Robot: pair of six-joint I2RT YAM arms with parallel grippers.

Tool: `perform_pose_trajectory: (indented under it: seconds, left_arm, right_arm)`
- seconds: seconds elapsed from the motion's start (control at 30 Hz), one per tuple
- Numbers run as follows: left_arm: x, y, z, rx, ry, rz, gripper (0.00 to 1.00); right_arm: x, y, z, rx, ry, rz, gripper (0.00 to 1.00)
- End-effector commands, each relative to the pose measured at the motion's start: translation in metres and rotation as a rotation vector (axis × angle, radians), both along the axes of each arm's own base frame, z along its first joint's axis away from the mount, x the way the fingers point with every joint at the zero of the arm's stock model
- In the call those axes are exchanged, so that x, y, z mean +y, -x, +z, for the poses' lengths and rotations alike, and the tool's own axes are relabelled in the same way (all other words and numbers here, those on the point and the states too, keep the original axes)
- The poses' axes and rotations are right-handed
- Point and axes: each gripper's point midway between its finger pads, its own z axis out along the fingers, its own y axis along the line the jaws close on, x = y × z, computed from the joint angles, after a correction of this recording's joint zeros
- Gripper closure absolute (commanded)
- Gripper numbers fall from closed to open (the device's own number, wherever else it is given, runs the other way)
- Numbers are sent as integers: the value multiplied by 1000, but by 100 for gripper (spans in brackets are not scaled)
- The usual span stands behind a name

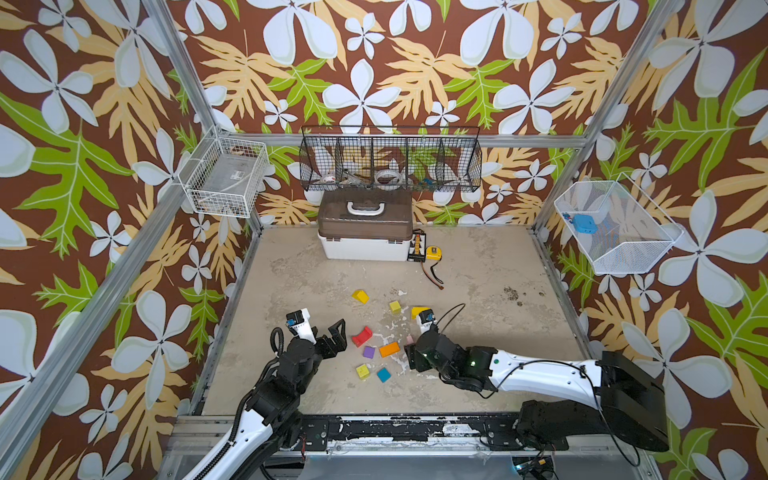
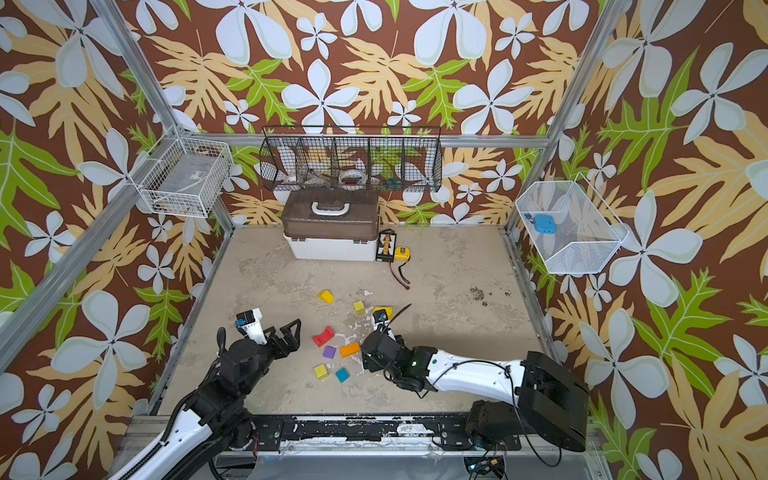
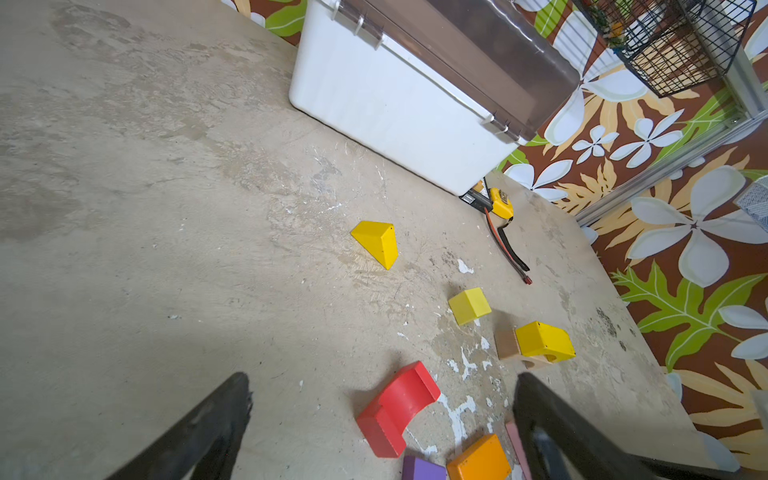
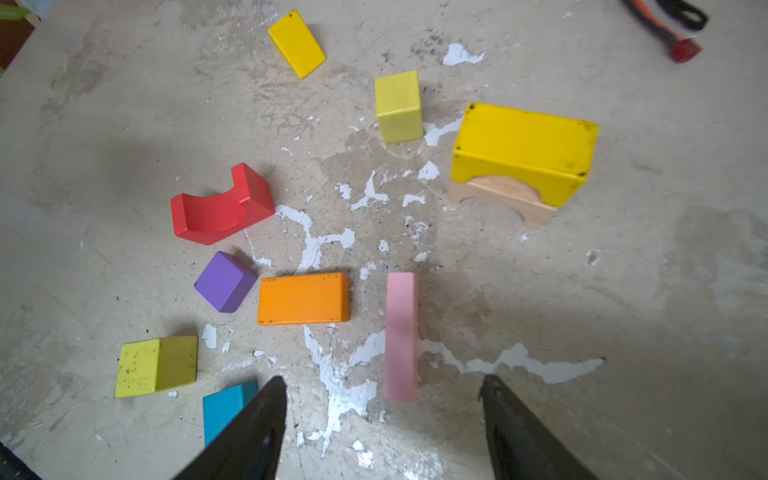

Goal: Build the wood block tower
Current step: 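Move the right gripper nearer the robot over the pink rectangular block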

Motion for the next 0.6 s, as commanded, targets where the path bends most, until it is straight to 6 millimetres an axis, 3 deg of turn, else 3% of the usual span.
perform_pose_trajectory:
  seconds: [0.0,0.23,0.57]
  left_arm:
    - [5,1,-1,-3,-11,21,0]
    - [8,2,2,-25,0,31,0]
    - [7,1,2,-22,-3,31,0]
  right_arm:
    - [12,-2,-7,7,31,49,31]
    - [13,-14,-29,18,151,24,41]
    - [16,-16,-51,71,139,25,69]
